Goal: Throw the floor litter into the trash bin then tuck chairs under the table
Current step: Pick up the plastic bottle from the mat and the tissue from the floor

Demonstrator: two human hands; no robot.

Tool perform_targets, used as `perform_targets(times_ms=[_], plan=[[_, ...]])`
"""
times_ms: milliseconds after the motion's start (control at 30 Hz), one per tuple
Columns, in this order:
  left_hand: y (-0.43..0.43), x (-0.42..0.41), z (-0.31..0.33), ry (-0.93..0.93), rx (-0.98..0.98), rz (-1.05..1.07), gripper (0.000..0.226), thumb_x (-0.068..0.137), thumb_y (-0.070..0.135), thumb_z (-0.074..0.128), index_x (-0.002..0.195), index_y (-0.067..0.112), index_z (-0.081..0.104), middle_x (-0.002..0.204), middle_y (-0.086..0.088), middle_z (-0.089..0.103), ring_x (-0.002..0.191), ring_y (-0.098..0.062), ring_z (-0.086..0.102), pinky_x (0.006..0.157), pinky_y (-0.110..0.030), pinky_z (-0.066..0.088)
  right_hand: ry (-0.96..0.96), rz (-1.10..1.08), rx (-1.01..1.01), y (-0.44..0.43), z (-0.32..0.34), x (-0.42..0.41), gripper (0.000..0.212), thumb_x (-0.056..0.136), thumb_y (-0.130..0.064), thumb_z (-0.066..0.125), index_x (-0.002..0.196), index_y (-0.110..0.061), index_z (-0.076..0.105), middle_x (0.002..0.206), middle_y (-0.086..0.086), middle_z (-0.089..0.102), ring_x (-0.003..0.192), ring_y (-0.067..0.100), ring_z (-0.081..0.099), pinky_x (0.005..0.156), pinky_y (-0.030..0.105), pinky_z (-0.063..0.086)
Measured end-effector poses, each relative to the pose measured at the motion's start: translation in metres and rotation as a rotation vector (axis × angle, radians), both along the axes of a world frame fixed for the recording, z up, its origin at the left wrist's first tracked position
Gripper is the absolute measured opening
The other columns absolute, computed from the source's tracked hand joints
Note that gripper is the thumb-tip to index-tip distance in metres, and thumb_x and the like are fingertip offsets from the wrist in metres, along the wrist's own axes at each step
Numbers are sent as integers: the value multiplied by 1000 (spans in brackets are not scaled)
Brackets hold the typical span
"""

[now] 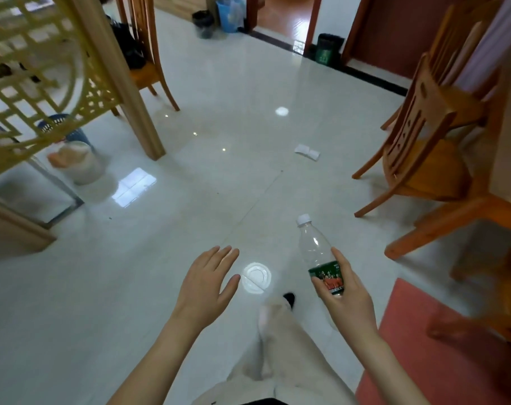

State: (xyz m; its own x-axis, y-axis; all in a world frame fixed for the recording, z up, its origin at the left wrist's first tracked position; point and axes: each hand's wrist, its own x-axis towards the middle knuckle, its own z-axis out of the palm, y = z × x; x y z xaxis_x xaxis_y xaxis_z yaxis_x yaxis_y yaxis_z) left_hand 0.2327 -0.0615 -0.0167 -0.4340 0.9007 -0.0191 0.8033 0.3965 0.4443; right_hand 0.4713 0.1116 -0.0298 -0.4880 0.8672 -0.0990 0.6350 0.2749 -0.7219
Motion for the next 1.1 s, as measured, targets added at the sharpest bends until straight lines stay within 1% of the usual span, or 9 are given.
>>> perform_targets(times_ms=[133,200,267,400,567,667,867,1000,1100], plan=[[59,-35,-13,-26,-25,-4,57,95,49,29,140,20,48,142,1,50,135,-23,41,112,-36,30,2,-2,-4,61,-9,-44,71,82,-58,63,141,-60,24,106,-20,57,92,1,60,74,27,51],[96,-58,-14,-26,-31,6,57,95,50,28,141,21,46,143,3,48,136,-21,39,112,-36,29,12,6,-6,100,-12,-70,71,81,-60,61,142,-59,24,105,-19,58,90,0,60,73,27,51],[138,-84,-9,-12,-37,9,59,94,51,27,142,22,44,144,3,47,137,-21,38,113,-35,27,22,23,-1,142,-11,-96,71,82,-60,60,142,-58,23,105,-19,57,91,-1,59,72,24,50],[228,-137,16,17,-8,8,59,94,51,26,143,24,43,145,5,47,137,-20,37,114,-33,25,51,14,-3,225,4,-141,71,83,-59,62,142,-59,23,106,-19,58,92,0,60,75,28,52],[332,-192,36,26,43,-23,55,95,49,31,142,23,44,144,4,48,136,-20,38,113,-38,29,82,-33,13,315,15,-185,70,84,-58,63,142,-58,24,106,-19,57,93,-1,58,70,20,47],[381,-215,31,20,30,-52,55,95,47,31,142,22,45,143,3,49,136,-20,39,112,-38,30,81,-80,1,355,10,-202,70,84,-56,63,143,-56,25,107,-18,58,93,0,59,70,22,47],[484,-265,-2,0,-28,-156,56,95,47,31,140,19,47,142,0,51,135,-23,41,112,-35,28,54,-144,-39,438,-14,-249,70,85,-58,62,143,-56,23,110,-15,57,95,2,57,73,23,48],[574,-315,-12,8,-36,-225,59,94,50,27,142,21,44,145,1,47,137,-22,37,113,-32,23,50,-183,-16,514,-18,-295,71,84,-60,60,144,-56,22,108,-14,56,94,2,58,73,26,52],[649,-358,-2,20,-10,-280,59,94,49,27,141,18,46,143,-1,50,135,-25,40,112,-35,27,50,-230,9,575,-9,-329,70,85,-58,61,144,-54,24,107,-14,57,93,0,57,68,18,47]])
